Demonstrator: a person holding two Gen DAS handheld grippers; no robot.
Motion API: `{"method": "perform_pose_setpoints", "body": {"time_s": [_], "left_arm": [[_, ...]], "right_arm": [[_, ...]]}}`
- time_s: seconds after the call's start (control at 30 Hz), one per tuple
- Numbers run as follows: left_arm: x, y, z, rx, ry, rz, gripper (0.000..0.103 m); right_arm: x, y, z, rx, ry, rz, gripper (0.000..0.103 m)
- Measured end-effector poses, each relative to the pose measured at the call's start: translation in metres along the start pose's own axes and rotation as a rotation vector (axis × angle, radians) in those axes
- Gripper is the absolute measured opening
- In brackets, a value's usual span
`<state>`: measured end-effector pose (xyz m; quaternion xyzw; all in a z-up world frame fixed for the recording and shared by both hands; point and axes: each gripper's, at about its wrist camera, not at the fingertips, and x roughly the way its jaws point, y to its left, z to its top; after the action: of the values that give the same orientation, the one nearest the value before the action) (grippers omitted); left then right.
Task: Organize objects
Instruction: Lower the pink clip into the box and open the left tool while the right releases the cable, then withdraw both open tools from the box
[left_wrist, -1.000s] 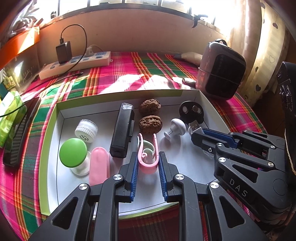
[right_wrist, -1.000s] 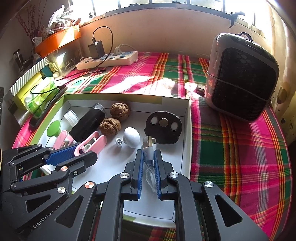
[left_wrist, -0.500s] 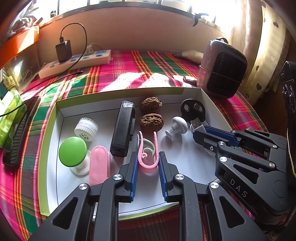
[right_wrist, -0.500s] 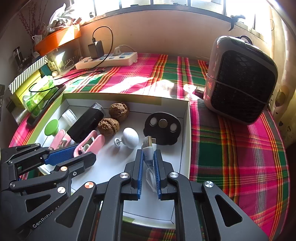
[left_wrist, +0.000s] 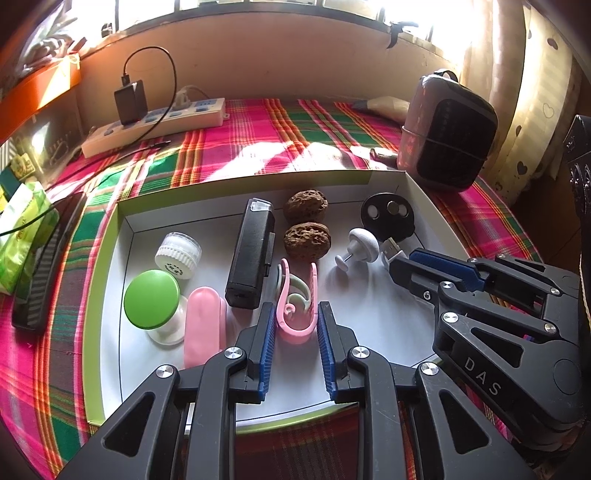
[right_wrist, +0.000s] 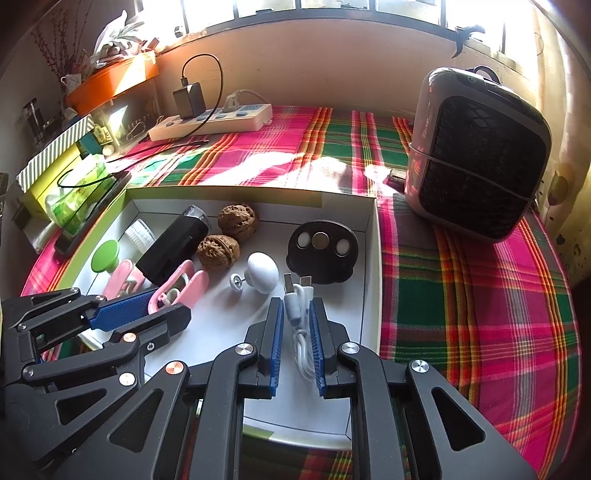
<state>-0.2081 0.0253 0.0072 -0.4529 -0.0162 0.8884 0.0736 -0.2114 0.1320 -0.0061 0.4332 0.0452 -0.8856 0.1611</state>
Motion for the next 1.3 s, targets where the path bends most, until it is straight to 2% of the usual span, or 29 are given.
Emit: {"method": "perform_pose_setpoints", "body": {"time_s": [0.27, 0.67, 1.0, 1.3], "left_arm": [[-0.007, 0.001, -0.004, -0.007, -0.006, 0.006, 0.026], [-0.038, 0.006, -0.019, -0.019, -0.06, 0.036, 0.026], [-0.068, 0.013, -0.041, -0.029, -0.118, 0.098, 0.027], [-0.074, 0.013, -0.064, -0.037, -0.099, 0.108, 0.027]], "right_arm": [[-0.008, 0.005, -0.003, -0.005, -0.012, -0.008, 0.036], [-0.032, 0.014, -0.018, 0.01, -0.044, -0.018, 0.037], [-0.059, 0.027, -0.039, 0.019, -0.099, -0.031, 0.037], [-0.07, 0.037, -0.062, 0.014, -0.1, -0.04, 0.045]]}}
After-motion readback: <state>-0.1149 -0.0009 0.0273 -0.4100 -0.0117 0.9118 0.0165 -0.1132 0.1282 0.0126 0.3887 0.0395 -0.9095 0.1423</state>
